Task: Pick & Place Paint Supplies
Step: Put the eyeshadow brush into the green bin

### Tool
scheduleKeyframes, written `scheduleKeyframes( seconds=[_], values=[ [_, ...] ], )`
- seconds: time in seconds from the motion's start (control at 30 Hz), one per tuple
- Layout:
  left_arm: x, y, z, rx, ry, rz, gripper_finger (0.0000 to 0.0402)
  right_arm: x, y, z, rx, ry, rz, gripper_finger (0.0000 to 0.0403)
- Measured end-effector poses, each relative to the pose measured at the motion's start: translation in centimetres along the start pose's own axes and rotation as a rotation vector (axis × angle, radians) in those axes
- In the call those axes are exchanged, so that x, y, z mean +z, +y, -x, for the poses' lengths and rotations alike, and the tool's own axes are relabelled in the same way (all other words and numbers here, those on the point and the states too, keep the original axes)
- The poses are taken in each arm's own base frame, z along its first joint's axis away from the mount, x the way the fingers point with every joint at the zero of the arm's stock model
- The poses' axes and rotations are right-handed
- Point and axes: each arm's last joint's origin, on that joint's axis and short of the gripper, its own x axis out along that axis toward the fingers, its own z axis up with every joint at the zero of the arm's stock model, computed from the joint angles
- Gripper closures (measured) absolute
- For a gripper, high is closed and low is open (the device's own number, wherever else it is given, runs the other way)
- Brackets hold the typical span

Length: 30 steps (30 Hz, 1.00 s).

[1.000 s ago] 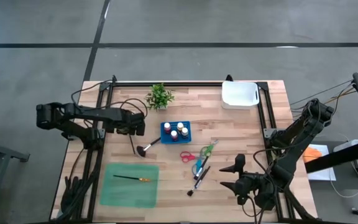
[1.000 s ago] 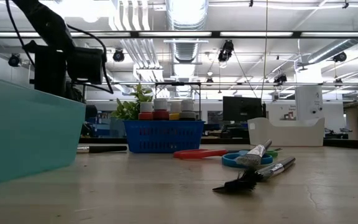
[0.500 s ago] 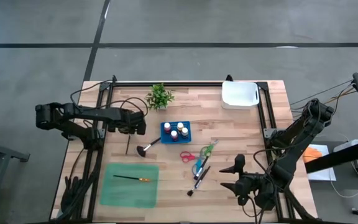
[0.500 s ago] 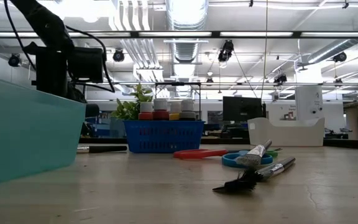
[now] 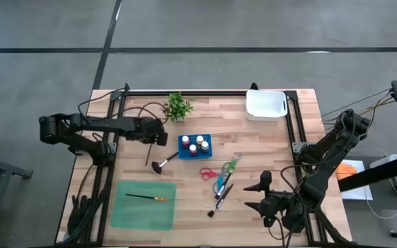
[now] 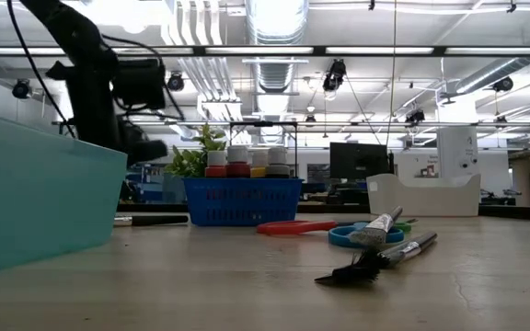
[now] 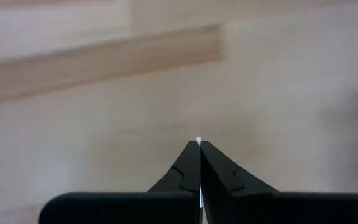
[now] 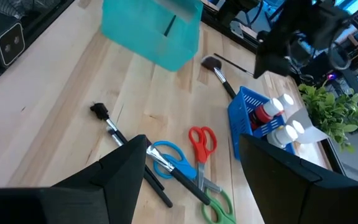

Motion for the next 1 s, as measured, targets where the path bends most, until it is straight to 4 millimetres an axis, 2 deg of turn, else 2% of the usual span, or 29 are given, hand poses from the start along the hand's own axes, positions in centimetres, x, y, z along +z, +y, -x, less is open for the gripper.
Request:
scheduleKeyframes(
  seconds=[0.27, 0.5, 0.63, 0.8, 0.9, 1.0],
  values=[
    [2.1, -3.3, 3.8, -0.189, 0.027, -0.278, 0.0401, -0.6, 0.0, -0.1, -0.013, 0.013, 0.018, 0.0149],
    [1.3, -4.6, 7.8, -0.2, 0.166, -0.511, 0.0401, -1.1, 0.0, -0.3, -0.043, 0.015, 0.002, 0.0149],
    [-1.5, -6.1, 9.4, -0.297, 0.222, -0.665, 0.0401, -1.1, 0.0, -0.3, -0.044, 0.014, -0.008, 0.0149],
    [-7.1, -7.1, 10.6, -0.403, 0.272, -0.895, 0.0401, -1.1, 0.0, -0.3, -0.044, 0.013, -0.02, 0.0149],
    [-9.8, -7.2, 11.0, -0.434, 0.296, -0.909, 0.0401, -1.1, 0.0, -0.3, -0.043, 0.01, -0.023, 0.0149],
    [-11.4, -7.1, 11.0, -0.439, 0.301, -0.9, 0.0401, -1.0, 0.0, -0.3, -0.043, 0.008, -0.027, 0.0149]
  ],
)
